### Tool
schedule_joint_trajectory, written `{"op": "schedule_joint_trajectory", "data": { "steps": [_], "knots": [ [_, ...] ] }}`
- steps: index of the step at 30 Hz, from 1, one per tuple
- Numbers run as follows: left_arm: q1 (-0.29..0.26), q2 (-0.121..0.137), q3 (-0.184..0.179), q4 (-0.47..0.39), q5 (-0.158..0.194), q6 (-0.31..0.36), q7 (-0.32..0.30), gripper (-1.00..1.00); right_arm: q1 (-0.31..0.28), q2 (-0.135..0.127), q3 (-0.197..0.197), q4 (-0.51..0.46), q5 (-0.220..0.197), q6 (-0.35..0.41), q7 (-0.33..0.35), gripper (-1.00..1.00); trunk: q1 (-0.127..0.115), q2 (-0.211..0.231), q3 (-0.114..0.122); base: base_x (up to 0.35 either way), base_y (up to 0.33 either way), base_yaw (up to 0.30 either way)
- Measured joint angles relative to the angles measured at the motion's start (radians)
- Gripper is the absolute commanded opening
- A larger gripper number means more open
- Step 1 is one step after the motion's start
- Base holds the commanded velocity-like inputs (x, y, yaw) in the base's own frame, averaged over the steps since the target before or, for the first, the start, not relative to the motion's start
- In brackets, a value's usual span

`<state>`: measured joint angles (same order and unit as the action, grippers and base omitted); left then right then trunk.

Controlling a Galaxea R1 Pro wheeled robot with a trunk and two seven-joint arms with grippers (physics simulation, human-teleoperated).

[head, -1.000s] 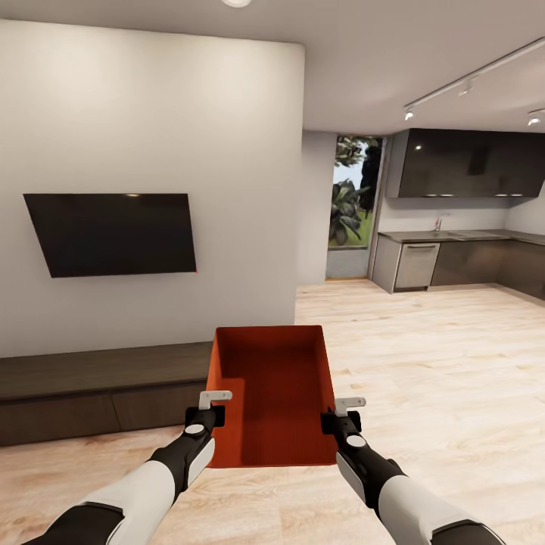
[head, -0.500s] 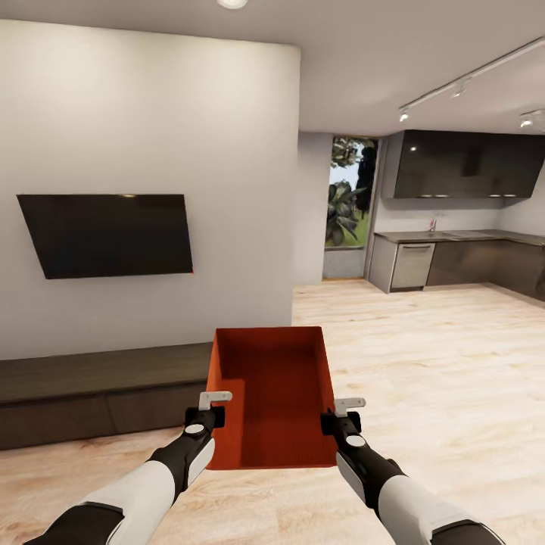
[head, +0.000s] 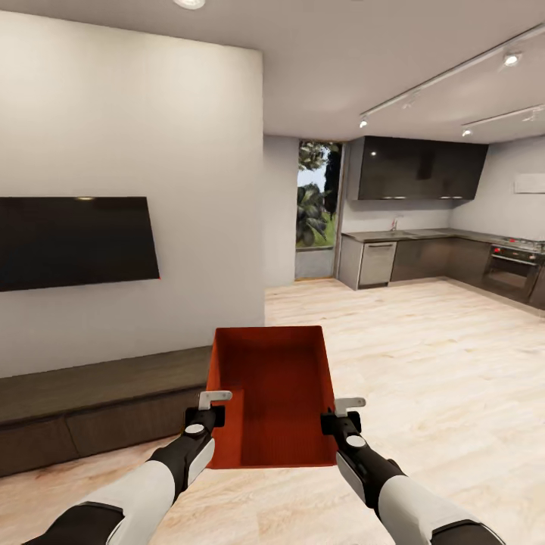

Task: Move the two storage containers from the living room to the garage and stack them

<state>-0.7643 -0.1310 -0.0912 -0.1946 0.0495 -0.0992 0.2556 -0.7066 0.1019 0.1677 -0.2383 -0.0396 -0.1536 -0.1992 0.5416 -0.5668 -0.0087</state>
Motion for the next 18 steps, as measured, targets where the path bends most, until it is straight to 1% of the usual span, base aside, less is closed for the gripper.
{"op": "schedule_joint_trajectory", "data": {
  "steps": [18],
  "knots": [
    [0.000,0.000,-0.001,-0.001,0.000,-0.002,0.000,-1.00,0.000,0.000,0.000,0.000,-0.001,-0.003,0.000,-1.00,0.000,0.000,0.001,0.000,0.000,-0.281]
  ]
}}
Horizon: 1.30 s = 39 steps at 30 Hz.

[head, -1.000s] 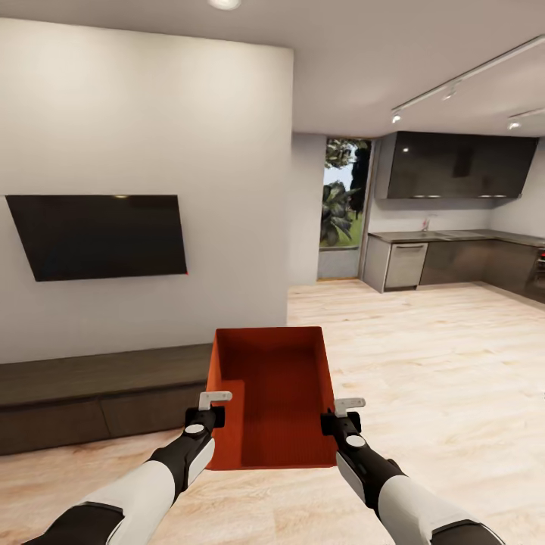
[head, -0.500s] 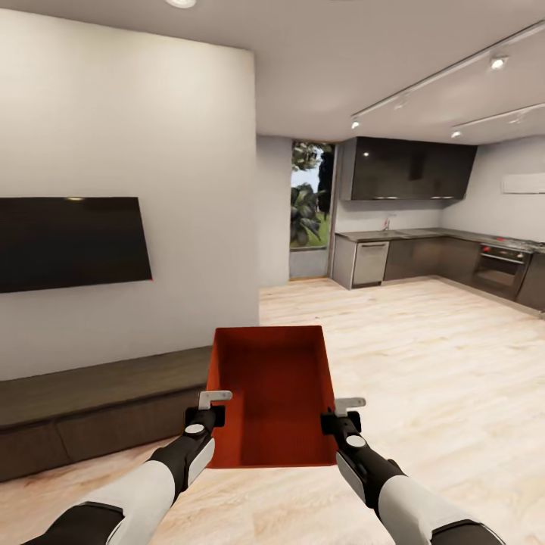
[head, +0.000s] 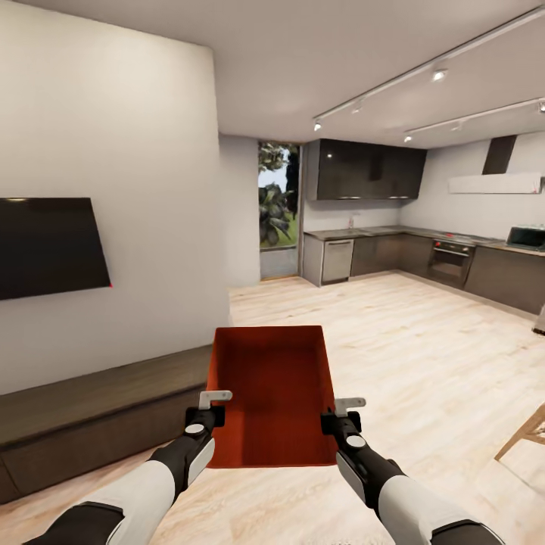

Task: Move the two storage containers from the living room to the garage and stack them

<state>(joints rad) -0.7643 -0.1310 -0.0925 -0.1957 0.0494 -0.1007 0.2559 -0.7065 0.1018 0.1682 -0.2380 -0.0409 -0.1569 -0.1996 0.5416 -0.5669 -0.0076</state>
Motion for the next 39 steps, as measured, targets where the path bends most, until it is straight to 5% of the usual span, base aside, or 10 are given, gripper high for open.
{"op": "schedule_joint_trajectory", "data": {
  "steps": [39],
  "knots": [
    [0.000,0.003,0.011,0.019,0.002,-0.022,-0.009,-1.00,0.000,0.002,0.011,0.000,0.001,0.000,-0.006,-1.00,0.000,0.000,0.000,0.000,0.000,-0.283]
  ]
}}
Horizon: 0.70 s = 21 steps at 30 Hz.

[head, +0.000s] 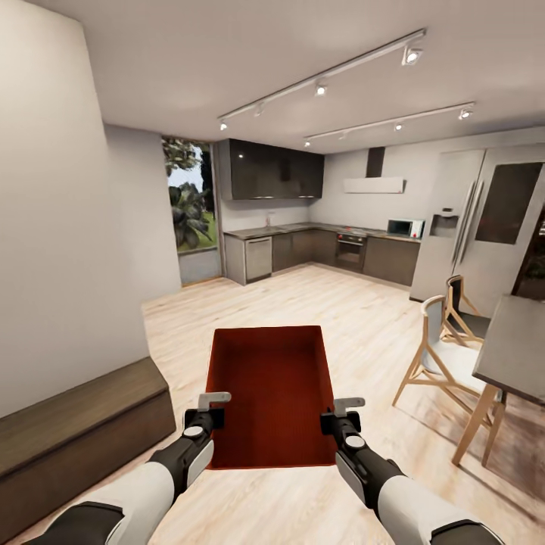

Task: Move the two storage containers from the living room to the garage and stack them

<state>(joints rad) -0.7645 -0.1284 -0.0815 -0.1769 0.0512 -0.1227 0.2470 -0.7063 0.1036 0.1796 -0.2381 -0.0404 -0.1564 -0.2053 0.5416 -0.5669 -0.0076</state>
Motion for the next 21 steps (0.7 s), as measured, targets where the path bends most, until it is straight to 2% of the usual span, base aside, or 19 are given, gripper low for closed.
{"op": "schedule_joint_trajectory", "data": {
  "steps": [4,21],
  "knots": [
    [-0.001,-0.002,0.006,0.015,0.000,-0.015,0.001,-1.00,0.001,-0.002,0.008,0.001,-0.004,0.000,0.000,-1.00,0.000,0.000,0.000,0.000,0.000,-0.283],
    [-0.001,0.004,-0.002,0.003,0.004,-0.002,-0.004,-1.00,0.001,0.005,0.001,0.000,0.000,0.001,-0.008,-1.00,0.000,0.000,0.000,0.000,0.000,-0.283]
  ]
}}
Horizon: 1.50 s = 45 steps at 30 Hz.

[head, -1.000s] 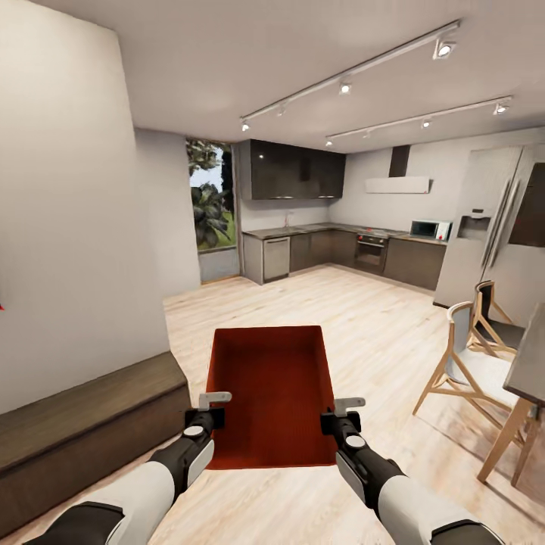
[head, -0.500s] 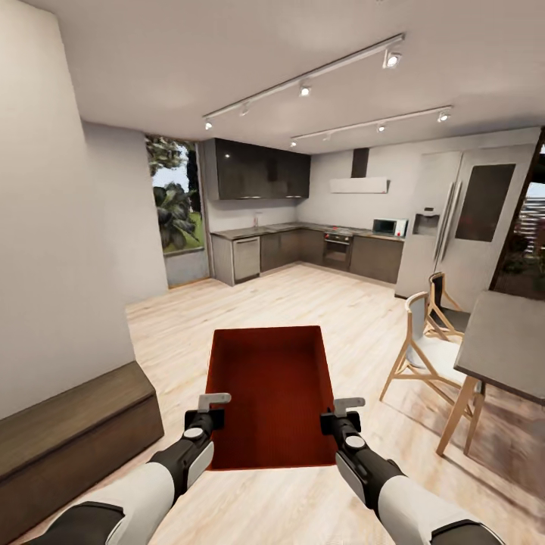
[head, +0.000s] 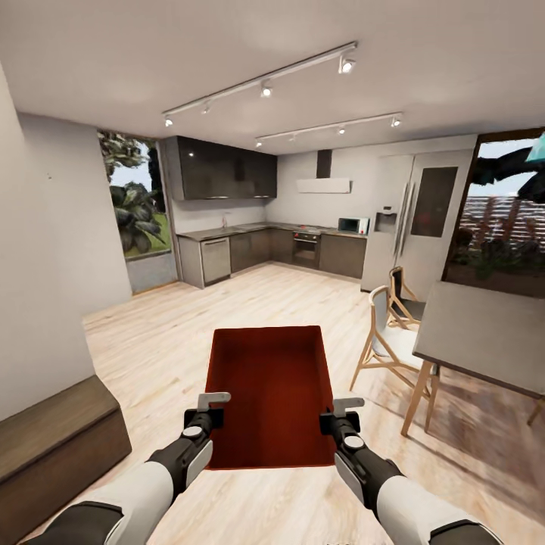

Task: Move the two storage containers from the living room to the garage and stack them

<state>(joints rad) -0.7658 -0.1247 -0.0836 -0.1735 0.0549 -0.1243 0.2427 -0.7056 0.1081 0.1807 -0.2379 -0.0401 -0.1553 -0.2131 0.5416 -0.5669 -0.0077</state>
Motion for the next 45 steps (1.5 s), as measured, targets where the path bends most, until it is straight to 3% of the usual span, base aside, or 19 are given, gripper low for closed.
{"op": "schedule_joint_trajectory", "data": {
  "steps": [45],
  "knots": [
    [0.001,0.000,-0.006,0.004,0.011,-0.008,0.002,-1.00,-0.001,-0.001,0.004,0.000,0.000,-0.001,0.001,-1.00,0.000,0.000,0.000,0.000,0.000,-0.287]
  ]
}}
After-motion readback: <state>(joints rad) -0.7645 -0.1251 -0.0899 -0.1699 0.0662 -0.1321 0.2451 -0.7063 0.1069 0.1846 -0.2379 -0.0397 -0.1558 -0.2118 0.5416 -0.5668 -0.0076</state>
